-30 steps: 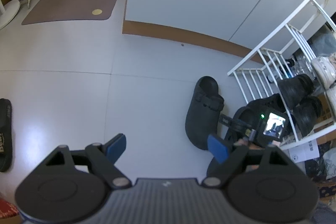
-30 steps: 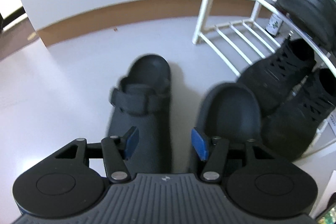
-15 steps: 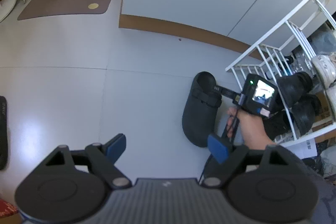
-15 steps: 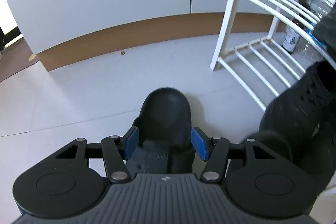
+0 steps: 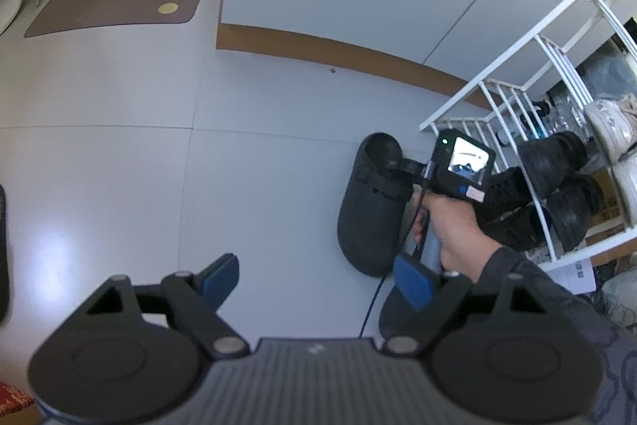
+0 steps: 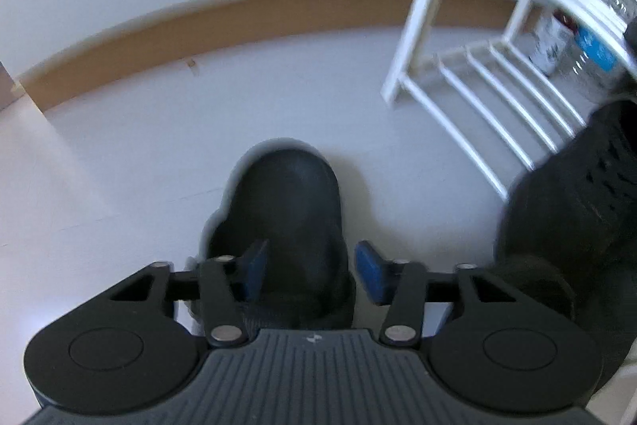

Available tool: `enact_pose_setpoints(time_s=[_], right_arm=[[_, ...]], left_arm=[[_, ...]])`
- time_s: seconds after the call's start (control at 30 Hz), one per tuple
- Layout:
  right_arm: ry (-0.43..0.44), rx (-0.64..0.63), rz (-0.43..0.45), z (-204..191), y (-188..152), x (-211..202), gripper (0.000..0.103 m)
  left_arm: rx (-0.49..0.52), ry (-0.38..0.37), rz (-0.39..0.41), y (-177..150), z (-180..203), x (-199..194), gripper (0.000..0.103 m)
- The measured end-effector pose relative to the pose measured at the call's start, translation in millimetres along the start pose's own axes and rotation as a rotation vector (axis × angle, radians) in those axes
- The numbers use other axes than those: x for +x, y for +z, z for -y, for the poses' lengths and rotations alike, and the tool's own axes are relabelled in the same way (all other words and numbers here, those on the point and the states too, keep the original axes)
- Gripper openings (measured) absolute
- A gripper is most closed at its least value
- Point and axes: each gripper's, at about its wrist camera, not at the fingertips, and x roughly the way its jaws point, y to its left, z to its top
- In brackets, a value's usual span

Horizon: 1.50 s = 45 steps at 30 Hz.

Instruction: Organize scattered shoes

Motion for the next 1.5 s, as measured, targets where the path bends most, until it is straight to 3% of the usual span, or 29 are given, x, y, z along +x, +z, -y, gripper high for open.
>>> enact_pose_setpoints(time_s=[0.07,0.13,0.7,0.8,0.87,0.93,1.0,1.07,1.3,1.4,1.5], right_arm=[[-0.007,0.008,-0.027,0,-2,3,0.036],[-0.036,-0.024,-0.056,-4,-3,4,0.007],[-0.116,-0.121,-0.190,-19,-59,-23,0.008],[-0.100,-0.140,-0.190,-20,-67,-31,0.011],[-0.092,-0.172,-0.139,-21,-68,-41,0.023],[-0.119,-0.242,-0.057,-28,-66,-55,0.053],[-0.146,-0.303,0.031,-32,-63,-70,0.056],[-0.164,-0.325,0.052,-32,-59,-78,0.057],[-0.142,-0.187,-0.054,0,-56,-85,0.063],[-0.125,-0.148,-0.112,10,-62,-81,0.070],[-0.095,-0.120,-0.167,8,-75,-78,0.069]], left_arm=[[-0.001,0.000,0.002,1,0,-1,0.087],[-0.001,-0.001,0.005,0,1,-2,0.087],[-0.012,-0.017,0.074,-3,-2,-31,0.087],[-0.010,-0.023,0.078,-4,-1,-32,0.087],[-0.007,-0.029,0.081,-4,1,-34,0.087],[-0.003,-0.037,0.086,-4,3,-36,0.087],[-0.001,-0.043,0.094,-3,5,-37,0.087],[0.001,-0.045,0.096,-3,7,-37,0.087],[0.010,-0.028,0.083,-4,8,-31,0.087],[0.008,-0.020,0.075,-6,6,-29,0.087],[0.010,-0.015,0.074,-5,6,-29,0.087]])
